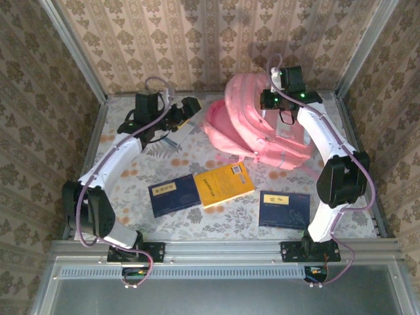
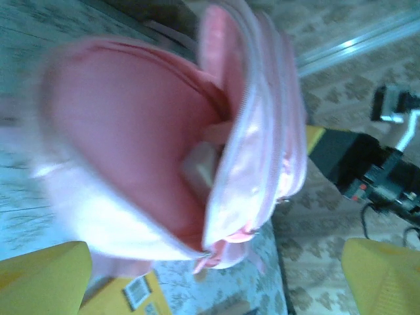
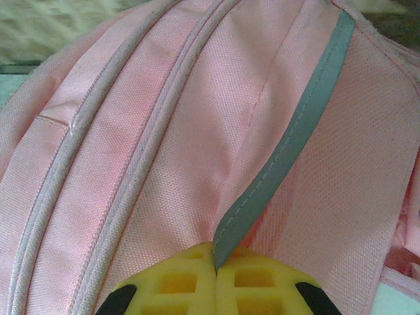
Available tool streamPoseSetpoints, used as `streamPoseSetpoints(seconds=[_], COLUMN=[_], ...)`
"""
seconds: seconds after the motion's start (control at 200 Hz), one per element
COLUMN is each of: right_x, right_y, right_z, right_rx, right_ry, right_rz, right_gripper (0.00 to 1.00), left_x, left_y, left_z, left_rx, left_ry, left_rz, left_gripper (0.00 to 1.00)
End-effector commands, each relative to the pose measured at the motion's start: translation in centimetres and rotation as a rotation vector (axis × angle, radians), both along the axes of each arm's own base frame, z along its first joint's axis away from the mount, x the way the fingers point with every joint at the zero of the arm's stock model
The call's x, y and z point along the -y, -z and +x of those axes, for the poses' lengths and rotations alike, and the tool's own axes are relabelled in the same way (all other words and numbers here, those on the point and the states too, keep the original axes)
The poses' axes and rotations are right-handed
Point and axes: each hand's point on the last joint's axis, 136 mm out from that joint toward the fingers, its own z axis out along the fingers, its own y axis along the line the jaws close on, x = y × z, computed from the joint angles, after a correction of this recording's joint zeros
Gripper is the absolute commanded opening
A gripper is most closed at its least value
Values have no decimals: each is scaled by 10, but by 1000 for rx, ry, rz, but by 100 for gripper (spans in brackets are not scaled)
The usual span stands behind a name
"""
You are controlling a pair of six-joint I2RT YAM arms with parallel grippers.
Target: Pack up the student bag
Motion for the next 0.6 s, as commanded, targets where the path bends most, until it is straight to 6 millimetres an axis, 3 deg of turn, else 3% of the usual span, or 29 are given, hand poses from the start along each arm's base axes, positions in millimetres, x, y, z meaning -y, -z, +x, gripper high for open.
streamPoseSetpoints(seconds=[0.0,0.05,0.135,0.175,0.27,0.415,0.595], right_x=[41,40,39,40,38,26,-13], right_y=[9,17,27,25,6,-19,-19], right_z=[-5,-7,-9,-10,-9,-22,-43], right_rx=[-9,-28,-48,-41,29,105,126], right_ry=[124,127,152,173,211,221,113], right_rz=[-159,-160,-178,-200,-256,-278,-170], right_gripper=[0,9,36,46,58,61,59], left_x=[-41,-54,-67,-71,-71,-66,-47], left_y=[41,55,75,85,105,140,181], left_z=[3,7,16,21,36,63,88], left_rx=[-112,-168,-230,-276,-346,-421,-494], left_ry=[-118,-165,-197,-211,-216,-203,-154], left_rz=[104,132,205,240,283,303,294], left_gripper=[100,100,100,100,100,100,100])
